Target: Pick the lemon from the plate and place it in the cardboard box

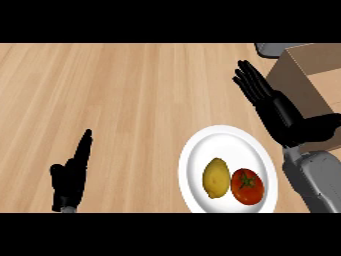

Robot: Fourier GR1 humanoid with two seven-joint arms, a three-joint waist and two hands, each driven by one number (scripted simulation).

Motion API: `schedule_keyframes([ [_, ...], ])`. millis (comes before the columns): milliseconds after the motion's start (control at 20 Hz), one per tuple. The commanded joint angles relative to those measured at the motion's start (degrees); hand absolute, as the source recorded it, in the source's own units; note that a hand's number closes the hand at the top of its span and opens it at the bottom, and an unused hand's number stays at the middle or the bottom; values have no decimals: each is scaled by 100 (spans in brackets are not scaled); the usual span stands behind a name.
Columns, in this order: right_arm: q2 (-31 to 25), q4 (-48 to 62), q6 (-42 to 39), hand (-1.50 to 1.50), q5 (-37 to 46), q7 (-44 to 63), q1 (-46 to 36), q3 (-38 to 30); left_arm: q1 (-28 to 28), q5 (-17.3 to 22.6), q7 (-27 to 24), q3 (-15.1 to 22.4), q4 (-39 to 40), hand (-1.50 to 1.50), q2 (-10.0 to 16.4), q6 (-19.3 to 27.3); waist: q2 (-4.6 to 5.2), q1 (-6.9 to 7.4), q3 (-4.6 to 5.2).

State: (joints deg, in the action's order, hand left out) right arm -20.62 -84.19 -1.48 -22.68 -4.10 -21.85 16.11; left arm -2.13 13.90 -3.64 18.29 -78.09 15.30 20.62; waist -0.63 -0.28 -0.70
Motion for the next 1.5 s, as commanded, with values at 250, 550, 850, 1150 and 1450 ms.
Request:
schedule_keyframes([
  [250, -1084, -977, 2265, -150, 1287, 471, 298, -1331, 641, -705, -302, -147, -853, 0, 1210, -349, -410, -1082, 107],
  [550, -1947, -1949, 3009, -150, 2772, 1523, 1703, -844, 790, -552, -300, -200, -1138, 0, 1682, -992, -166, -812, 112],
  [850, -2590, -3509, 3012, -150, 4372, 2521, 2734, 2, 892, -394, -271, -303, -1222, 0, 1855, -1323, -88, -515, 119],
  [1150, -3351, -4566, 1777, -150, 5104, 4533, 3096, 543, 1095, -349, -342, -364, -1127, 0, 1871, -1520, 2, -249, 131],
  [1450, -3419, -5642, 354, -150, 5276, 6562, 2506, 1427, 1594, -360, -157, -204, -1013, 0, 1635, -1664, 73, 8, 126],
])
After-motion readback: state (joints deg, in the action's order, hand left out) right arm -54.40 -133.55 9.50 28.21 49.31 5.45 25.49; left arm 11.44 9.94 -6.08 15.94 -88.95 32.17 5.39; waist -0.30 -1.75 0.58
